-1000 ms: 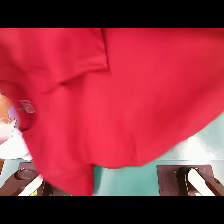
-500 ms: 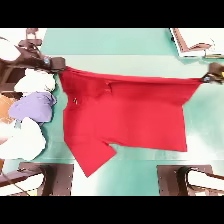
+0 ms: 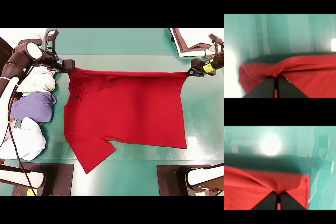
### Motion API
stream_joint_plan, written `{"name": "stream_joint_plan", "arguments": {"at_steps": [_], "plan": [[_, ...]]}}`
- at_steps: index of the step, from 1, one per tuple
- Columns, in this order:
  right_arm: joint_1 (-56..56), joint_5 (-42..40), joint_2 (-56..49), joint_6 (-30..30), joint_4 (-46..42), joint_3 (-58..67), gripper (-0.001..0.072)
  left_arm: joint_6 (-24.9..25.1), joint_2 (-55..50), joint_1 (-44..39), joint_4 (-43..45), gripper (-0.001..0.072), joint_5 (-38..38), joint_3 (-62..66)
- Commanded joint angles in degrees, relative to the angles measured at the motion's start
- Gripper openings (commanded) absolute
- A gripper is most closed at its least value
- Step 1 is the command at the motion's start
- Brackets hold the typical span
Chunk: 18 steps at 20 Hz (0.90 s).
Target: Fold the shirts.
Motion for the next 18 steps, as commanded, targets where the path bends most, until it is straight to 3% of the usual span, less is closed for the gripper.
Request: {"name": "stream_joint_plan", "arguments": {"at_steps": [1, 7, 8, 9, 10, 11, 12, 15, 18], "plan": [[0.1, -0.3, 2.9, -2.4, -0.1, -8.2, 0.0016, 2.0, -0.7, 1.2, -0.1, 0.0022, -11.5, -1.9], [0.2, -3.5, 5.3, -2.3, 0.5, -22.8, 0.0017, 2.4, -0.7, 1.0, -1.7, 0.0024, -7.0, -13.1], [0.2, -3.5, 5.3, -2.3, 0.6, -24.0, 0.0043, 2.4, -0.7, 1.0, -1.7, 0.0076, -7.0, -13.7], [0.2, -3.5, 5.3, -2.3, 0.5, -24.7, 0.0278, 2.3, -0.7, 1.0, -1.8, 0.0429, -7.2, -13.7], [0.2, -3.3, 5.3, -2.3, 0.5, -24.8, 0.0461, 1.5, -0.6, 1.0, -1.9, 0.066, -7.6, -13.5], [0.2, -2.7, 5.7, -2.3, 0.5, -24.5, 0.0463, 0.5, -0.2, 1.0, -1.9, 0.0545, -8.5, -13.2], [0.1, -1.8, 6.6, -2.3, 0.3, -24.3, 0.0463, 0.6, 0.9, 1.0, -1.8, 0.05, -9.6, -13.3], [-0.9, 0.3, 12.8, -2.4, -0.1, -24.9, 0.0461, 0.4, 8.5, 1.0, 1.0, 0.0497, -13.4, -16.5], [-1.4, 0.3, 21.3, -2.4, 0.5, -29.7, 0.0461, -3.4, 19.7, 1.0, 2.4, 0.0497, -14.1, -29.9]]}}
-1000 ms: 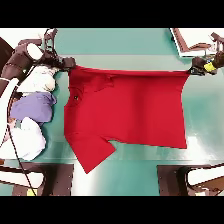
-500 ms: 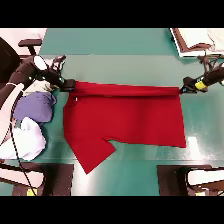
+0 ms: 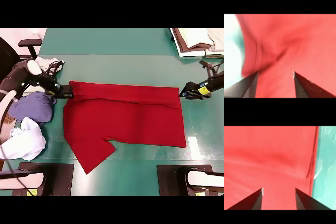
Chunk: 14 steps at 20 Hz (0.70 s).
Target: Fold the shirts.
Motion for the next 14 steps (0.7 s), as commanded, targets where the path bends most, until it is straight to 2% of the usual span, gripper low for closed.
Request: {"name": "stream_joint_plan", "arguments": {"at_steps": [1, 7, 11, 14], "plan": [[-0.5, 0.0, 9.1, 0.0, 0.3, -5.3, 0.0461, -4.0, 12.3, 0.0, 1.4, 0.0497, -1.9, -14.6], [-0.5, -3.8, 19.3, 0.0, 0.4, -14.9, 0.0461, -10.7, 32.9, 0.0, -2.4, 0.0497, -2.5, -38.8], [-0.5, -3.6, 21.0, 0.0, 0.5, -15.4, 0.0461, -10.3, 34.8, 0.0, -9.9, 0.0497, 0.9, -45.9], [-0.5, -3.6, 22.1, 0.0, 0.4, -15.4, 0.0461, -6.7, 34.8, 0.0, -17.0, 0.0496, 6.7, -48.9]]}}
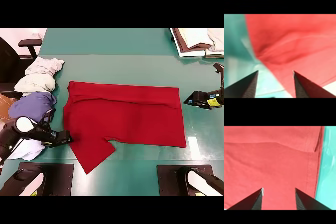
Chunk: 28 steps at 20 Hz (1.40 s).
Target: Fold the shirts.
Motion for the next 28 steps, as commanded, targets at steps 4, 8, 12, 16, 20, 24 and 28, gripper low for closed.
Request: {"name": "stream_joint_plan", "arguments": {"at_steps": [4, 8, 12, 16, 20, 24, 28], "plan": [[0.0, -0.2, 2.5, 0.0, 0.0, -0.4, 0.0461, 3.1, 1.1, 0.0, -8.8, 0.0495, 5.5, -5.0], [-0.2, 3.0, 2.6, 0.0, -1.2, -0.4, 0.0454, 4.2, 1.1, 0.0, -9.1, 0.0015, 4.7, -5.0], [-6.5, 9.5, 2.3, 0.1, -6.1, -0.5, 0.0454, 7.6, 1.1, 0.0, -9.5, 0.0021, 0.9, -1.6], [-17.3, 11.7, 2.1, 0.1, -9.2, -9.4, 0.0589, 9.0, 1.1, 0.0, -9.5, 0.0021, 0.4, 1.4], [-21.3, 8.3, -1.4, 0.1, -9.0, -22.7, 0.0573, 9.1, 1.1, 0.0, -9.5, 0.0021, 0.9, 1.4], [-17.2, 2.9, -5.2, 0.0, -3.1, -27.1, 0.0451, 9.0, 1.1, 0.0, -9.5, 0.0021, 2.1, 1.4], [-10.7, 2.0, -7.0, 0.0, -1.7, -26.0, 0.0397, 9.2, 1.1, 0.0, -9.4, 0.002, -0.9, 1.4]]}}
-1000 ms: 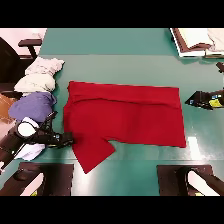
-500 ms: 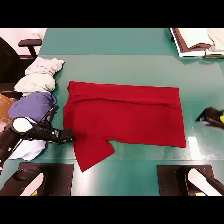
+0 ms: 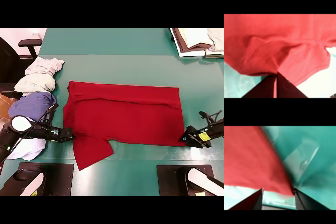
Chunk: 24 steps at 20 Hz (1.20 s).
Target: Fold the shirts.
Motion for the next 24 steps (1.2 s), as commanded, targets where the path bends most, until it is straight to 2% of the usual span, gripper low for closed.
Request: {"name": "stream_joint_plan", "arguments": {"at_steps": [1, 2, 4, 6, 8, 10, 11, 13, 15, 19, 24], "plan": [[4.8, -2.4, -1.3, -0.1, 1.4, 0.0, 0.0267, 0.6, 0.4, 0.0, 0.2, 0.002, -3.0, 0.1], [5.8, -1.7, -0.7, -0.1, 1.2, 0.4, 0.0111, 0.5, 1.5, 0.0, 0.7, 0.0019, -3.8, 0.1], [6.4, -0.4, 2.3, -0.1, 1.0, 0.7, 0.0017, -2.4, 6.1, 0.0, 3.7, 0.0019, -6.9, 0.2], [6.4, 2.2, 7.1, -0.1, -2.3, 0.7, 0.0017, -5.1, 11.1, 0.0, 6.8, 0.0019, -13.5, 0.2], [6.4, 6.9, 13.0, -0.1, -8.2, 0.7, 0.0017, -6.8, 15.6, 0.0, 6.7, 0.0019, -21.1, 0.3], [6.4, 10.4, 18.4, 0.0, -11.0, 1.1, 0.0016, -7.7, 17.1, 0.0, 6.4, 0.0019, -25.7, 2.6], [6.4, 10.7, 20.3, 0.5, -10.8, 2.1, 0.0016, -7.7, 17.0, 0.0, 6.6, 0.0019, -24.9, 4.6], [6.4, 9.8, 21.5, 1.6, -10.0, 5.9, 0.0016, -7.3, 15.1, 0.0, 8.3, 0.0018, -18.5, 8.7], [6.4, 7.4, 18.7, 1.6, -7.0, 10.8, 0.0016, -4.6, 9.7, 0.0, 9.7, 0.0018, -12.1, 12.4], [9.7, 0.9, 7.1, 1.6, -4.1, 20.4, 0.0016, 1.9, -6.9, 0.0, 9.7, 0.002, -1.1, 21.2], [16.7, -3.5, -9.9, 1.6, -4.0, 32.5, 0.0017, 6.3, -27.6, 0.0, 9.6, 0.0022, 5.7, 33.1]]}}
